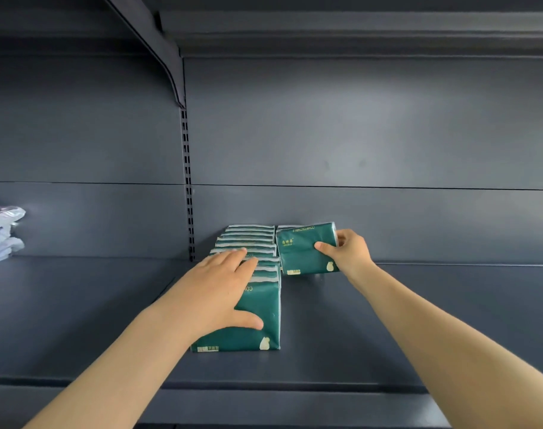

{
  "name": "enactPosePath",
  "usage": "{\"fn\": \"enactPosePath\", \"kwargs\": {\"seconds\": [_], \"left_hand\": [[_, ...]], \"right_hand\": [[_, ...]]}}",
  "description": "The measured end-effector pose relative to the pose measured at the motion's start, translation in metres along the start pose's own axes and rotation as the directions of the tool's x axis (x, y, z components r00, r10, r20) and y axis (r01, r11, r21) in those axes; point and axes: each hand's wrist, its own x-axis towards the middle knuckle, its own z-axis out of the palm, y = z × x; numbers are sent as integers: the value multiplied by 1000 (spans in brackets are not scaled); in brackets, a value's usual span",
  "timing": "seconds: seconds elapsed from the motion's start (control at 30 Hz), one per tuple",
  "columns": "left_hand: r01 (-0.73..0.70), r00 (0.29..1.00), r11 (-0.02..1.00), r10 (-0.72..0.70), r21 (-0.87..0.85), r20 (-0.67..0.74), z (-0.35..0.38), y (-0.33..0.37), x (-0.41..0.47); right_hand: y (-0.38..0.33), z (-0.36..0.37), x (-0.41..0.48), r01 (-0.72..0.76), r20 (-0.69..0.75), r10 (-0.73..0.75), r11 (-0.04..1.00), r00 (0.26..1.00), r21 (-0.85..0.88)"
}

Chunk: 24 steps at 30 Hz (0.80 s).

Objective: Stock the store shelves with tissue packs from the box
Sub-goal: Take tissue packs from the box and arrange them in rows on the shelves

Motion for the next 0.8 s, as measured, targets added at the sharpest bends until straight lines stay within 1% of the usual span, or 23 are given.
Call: {"fn": "enactPosePath", "kwargs": {"seconds": [0.1,0.13,0.2,0.27,0.47,0.63,0.7,0.8], "left_hand": [[-51,999,998,51,-27,-9,5,-1,7],[-63,998,997,63,-34,-9,6,-1,8],[-81,997,996,81,-40,-7,8,-3,9],[-91,996,995,91,-47,-8,11,-5,10],[-104,994,991,101,-87,-38,18,-8,12],[-114,993,988,110,-99,-53,17,-8,10],[-117,992,989,112,-93,-53,16,-8,10],[-115,993,990,112,-83,-37,11,-7,8]], "right_hand": [[8,17,14,69,8,-70,964,998,-258],[10,21,16,95,4,-99,945,995,-312],[12,27,19,110,-14,-123,924,992,-367],[17,32,21,99,-24,-117,915,993,-391],[34,38,26,68,-16,-79,930,997,-360],[33,33,24,41,29,-33,941,999,-336],[30,28,21,43,72,-16,924,997,-379],[23,17,10,29,114,31,871,993,-490]]}}
